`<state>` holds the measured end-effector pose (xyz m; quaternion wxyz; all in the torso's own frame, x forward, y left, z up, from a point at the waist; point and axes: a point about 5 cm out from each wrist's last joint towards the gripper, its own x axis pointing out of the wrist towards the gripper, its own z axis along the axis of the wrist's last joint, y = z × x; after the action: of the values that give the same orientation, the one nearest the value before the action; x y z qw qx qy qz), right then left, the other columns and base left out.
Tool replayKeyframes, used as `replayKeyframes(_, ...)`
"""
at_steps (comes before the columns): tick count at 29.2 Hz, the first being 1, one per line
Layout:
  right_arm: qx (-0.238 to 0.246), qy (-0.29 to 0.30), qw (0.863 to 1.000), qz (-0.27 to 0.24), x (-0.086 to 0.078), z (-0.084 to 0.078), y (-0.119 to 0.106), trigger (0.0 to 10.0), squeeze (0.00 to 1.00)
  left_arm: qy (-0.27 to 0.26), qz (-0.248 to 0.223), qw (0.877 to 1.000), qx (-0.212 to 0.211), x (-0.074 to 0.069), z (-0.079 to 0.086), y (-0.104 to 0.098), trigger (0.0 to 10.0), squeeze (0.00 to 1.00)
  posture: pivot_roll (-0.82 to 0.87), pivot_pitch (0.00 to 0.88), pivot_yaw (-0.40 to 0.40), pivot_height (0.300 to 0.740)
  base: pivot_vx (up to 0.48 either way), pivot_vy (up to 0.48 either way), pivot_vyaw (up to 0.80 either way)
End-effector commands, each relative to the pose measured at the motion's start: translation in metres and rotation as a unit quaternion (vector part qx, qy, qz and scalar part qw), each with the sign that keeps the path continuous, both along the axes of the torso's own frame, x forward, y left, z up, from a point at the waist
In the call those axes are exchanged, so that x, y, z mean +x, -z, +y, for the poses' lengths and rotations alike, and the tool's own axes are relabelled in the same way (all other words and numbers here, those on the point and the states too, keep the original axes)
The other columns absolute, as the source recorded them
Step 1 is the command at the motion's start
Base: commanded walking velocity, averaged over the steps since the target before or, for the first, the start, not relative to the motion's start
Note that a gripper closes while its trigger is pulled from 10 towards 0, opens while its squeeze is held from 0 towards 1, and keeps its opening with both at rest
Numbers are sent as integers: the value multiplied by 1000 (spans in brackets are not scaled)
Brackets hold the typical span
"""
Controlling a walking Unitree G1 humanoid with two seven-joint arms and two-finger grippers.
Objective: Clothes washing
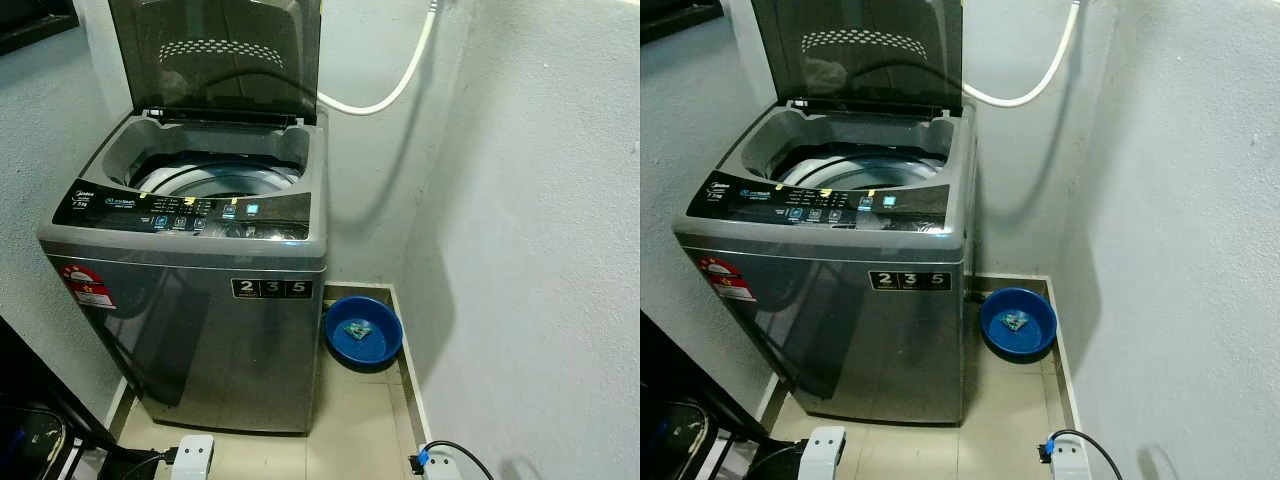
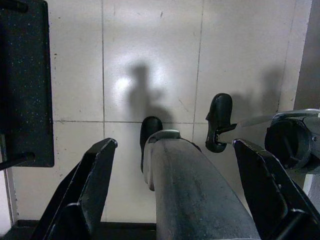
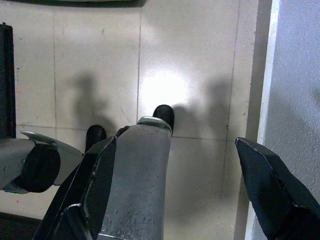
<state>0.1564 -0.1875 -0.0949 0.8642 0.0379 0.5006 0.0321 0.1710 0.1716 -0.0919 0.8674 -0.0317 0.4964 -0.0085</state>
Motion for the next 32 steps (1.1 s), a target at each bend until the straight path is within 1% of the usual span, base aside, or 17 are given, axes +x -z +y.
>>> replayKeyframes(1, 2, -6, 1000, 3, 0, 3, 1, 10000, 0, 6, 12, 1000, 2, -5, 0, 2, 10000, 0, 48, 21, -46, 740, 0, 0, 0)
replayKeyframes(17, 5, -7, 1000, -2, 3, 4, -1, 10000, 0, 19, 16, 1000, 10, -8, -1, 4, 10000, 0, 48, 22, -45, 740, 0, 0, 0)
replayKeyframes(20, 17, -10, 1000, -9, 4, 5, -2, 10000, 0, 20, 16, 1000, 10, -8, -2, 4, 10000, 0, 49, 21, -46, 740, 0, 0, 0)
replayKeyframes(32, 19, -16, 1000, -12, 6, 7, -2, 10000, 0, 16, 15, 1000, 8, -8, -2, 4, 10000, 0, 49, 21, -47, 740, 0, 0, 766)
